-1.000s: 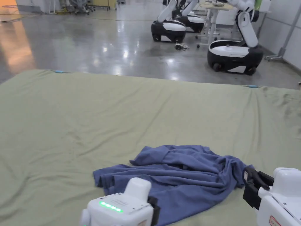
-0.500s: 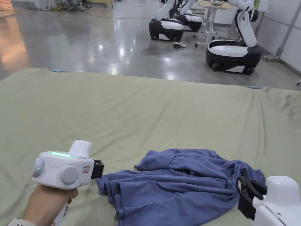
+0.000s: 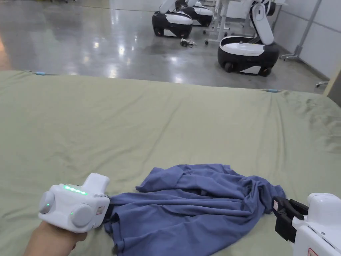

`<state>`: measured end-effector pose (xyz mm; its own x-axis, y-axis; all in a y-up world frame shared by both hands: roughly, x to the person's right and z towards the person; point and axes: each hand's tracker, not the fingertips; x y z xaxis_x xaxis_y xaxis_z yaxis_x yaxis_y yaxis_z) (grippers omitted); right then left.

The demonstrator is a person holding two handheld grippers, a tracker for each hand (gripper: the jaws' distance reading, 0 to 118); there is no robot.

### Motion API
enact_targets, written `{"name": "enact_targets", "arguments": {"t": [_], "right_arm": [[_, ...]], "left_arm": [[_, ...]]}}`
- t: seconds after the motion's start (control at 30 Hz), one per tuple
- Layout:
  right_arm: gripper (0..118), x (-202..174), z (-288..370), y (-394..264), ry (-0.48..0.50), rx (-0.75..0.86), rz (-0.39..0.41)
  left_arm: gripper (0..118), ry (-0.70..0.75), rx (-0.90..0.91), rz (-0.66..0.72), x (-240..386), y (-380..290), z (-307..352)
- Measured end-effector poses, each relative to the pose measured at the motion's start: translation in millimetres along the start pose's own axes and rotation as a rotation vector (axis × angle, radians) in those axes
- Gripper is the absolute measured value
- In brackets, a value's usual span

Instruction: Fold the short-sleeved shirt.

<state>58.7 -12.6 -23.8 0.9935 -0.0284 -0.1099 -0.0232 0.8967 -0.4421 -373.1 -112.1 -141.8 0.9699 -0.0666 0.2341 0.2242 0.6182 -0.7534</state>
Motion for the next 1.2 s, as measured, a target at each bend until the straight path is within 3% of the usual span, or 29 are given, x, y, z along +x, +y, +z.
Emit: {"name": "enact_targets", "arguments": {"t": [0.23, 0.47, 0.5, 0.57, 0.6, 0.7, 0.8, 0.83, 0.9, 0.93, 0.97, 1.03, 1.1, 1.2], "right_arm": [[0, 57.0, -37.9, 15.4, -0.101, -0.127, 0.04], [2, 132.3, -140.6, 25.3, -0.176, -0.328, 0.082], [16, 137.6, -153.5, 24.6, -0.177, -0.324, 0.077], [98, 146.1, -180.5, 22.4, -0.18, -0.373, 0.035], [118, 148.4, -194.1, 19.7, -0.194, -0.4, 0.028], [114, 142.5, -213.1, 13.0, -0.266, -0.385, 0.093], [111, 133.7, -234.5, 2.7, -0.242, -0.433, 0.158], [97, 128.5, -237.4, -1.4, -0.235, -0.438, 0.201], [54, 116.7, -242.3, -13.6, -0.187, -0.49, 0.293], [27, 110.3, -240.4, -13.2, -0.109, -0.482, 0.29], [21, 107.6, -237.1, -11.7, -0.056, -0.469, 0.24], [7, 109.2, -234.7, -4.9, -0.089, -0.491, 0.193], [7, 117.3, -211.2, 14.8, -0.011, -0.502, 0.053], [7, 123.6, -184.1, 35.3, -0.029, -0.45, 0.045]], "left_arm": [[8, -0.085, 0.079, 0.066, 0.5, 7.2, 35.3], [8, -0.114, 0.146, 0.058, 13.5, 10.6, 75.1], [8, -0.119, 0.145, 0.055, 12.7, 12.5, 76.8], [8, -0.115, 0.156, 0.06, 13.8, 12.1, 81.0], [8, -0.118, 0.156, 0.062, 14.0, 12.5, 82.4], [8, -0.104, 0.147, 0.057, 14.7, 15.9, 83.6], [8, -0.101, 0.134, 0.061, 12.6, 18.5, 81.8], [8, -0.1, 0.131, 0.065, 12.6, 19.0, 81.1], [8, -0.096, 0.129, 0.066, 11.7, 21.4, 77.6], [8, -0.093, 0.13, 0.065, 11.7, 22.2, 76.0], [8, -0.089, 0.129, 0.068, 11.6, 23.1, 73.3], [8, -0.093, 0.129, 0.09, 7.5, 24.1, 68.7], [8, -0.114, 0.121, 0.149, -1.7, 26.7, 64.4], [8, -0.11, 0.13, 0.187, -23.8, 29.0, 58.3]]}}
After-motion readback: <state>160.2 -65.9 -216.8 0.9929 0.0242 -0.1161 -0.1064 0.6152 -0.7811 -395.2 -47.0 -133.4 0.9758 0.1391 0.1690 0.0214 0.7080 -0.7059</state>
